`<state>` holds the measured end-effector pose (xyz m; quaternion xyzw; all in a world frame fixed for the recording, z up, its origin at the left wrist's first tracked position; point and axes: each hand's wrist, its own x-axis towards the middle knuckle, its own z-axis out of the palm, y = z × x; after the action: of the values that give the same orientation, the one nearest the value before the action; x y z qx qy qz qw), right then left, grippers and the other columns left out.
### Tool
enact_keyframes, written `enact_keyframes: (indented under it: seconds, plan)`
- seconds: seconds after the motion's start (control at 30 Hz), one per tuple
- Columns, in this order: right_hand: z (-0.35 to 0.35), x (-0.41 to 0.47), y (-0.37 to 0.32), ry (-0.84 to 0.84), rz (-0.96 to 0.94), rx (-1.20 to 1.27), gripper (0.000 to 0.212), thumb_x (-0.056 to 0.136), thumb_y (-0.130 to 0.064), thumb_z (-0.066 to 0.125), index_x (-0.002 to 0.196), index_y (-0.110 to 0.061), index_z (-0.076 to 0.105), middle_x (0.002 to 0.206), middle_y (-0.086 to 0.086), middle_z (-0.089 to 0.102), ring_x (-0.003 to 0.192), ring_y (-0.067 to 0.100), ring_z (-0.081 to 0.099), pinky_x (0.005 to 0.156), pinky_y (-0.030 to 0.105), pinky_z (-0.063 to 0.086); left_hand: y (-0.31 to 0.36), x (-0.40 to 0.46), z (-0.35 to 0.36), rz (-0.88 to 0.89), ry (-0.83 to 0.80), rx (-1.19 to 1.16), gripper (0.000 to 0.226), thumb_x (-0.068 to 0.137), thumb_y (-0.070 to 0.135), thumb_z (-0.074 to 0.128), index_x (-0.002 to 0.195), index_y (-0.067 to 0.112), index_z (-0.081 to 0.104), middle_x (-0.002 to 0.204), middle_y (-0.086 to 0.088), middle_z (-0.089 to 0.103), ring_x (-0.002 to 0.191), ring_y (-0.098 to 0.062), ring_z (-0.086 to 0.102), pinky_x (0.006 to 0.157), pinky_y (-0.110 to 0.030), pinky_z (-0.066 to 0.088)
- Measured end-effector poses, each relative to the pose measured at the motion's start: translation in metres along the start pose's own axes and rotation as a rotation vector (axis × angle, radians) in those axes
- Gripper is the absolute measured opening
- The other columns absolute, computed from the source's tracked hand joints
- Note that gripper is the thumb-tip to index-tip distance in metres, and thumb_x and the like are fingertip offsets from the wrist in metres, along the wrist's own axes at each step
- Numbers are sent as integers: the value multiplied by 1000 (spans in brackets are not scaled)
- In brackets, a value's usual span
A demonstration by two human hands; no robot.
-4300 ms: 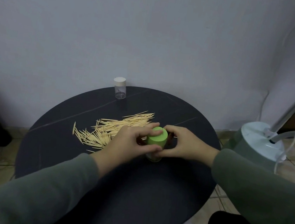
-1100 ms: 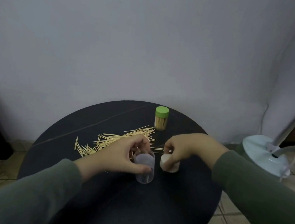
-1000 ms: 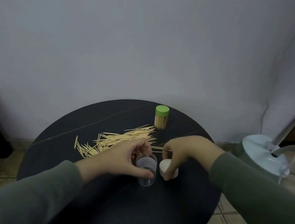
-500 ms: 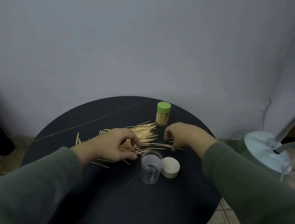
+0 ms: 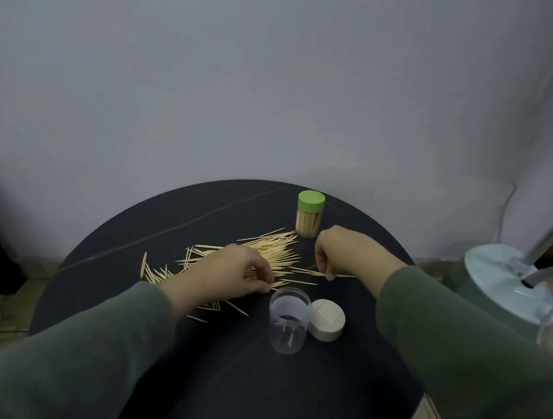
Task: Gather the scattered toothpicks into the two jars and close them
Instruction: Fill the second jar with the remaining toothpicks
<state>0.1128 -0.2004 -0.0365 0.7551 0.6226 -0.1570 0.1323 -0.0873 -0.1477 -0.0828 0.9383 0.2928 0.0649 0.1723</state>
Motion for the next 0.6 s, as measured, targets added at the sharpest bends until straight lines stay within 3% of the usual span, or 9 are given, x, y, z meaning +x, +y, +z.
enact_keyframes:
  seconds: [0.3,0.4,0.5,0.6]
  plan:
    - [4,14,-7,98,-201,167,18,85,-15,70,102,-18,72,106,-2,67,103,15,60,90,29,50,-8,14,-2,-5,13,17,6,85,38,69,89,34,69,93,18,65,90,1,58,86,-32,53]
    - [-2,19,-13,107,-249,227,19,86,-16,70,104,-20,70,106,-4,65,104,15,60,85,27,50,-12,16,-6,-34,94,-16,16,84,48,66,88,32,67,90,16,62,86,-1,58,80,-31,54]
    - [-7,28,-24,239,-228,225,30,91,-15,63,120,-22,63,124,-2,59,114,18,57,88,29,49,-14,21,-6,-108,275,40,28,89,53,56,102,30,65,102,14,57,94,-4,55,81,-28,51]
    - [-6,43,-39,318,-201,152,47,95,-9,54,139,-23,48,142,4,48,125,23,51,98,35,48,-19,26,1,-165,279,95,51,91,57,49,131,25,55,127,7,52,115,-10,49,94,-29,46]
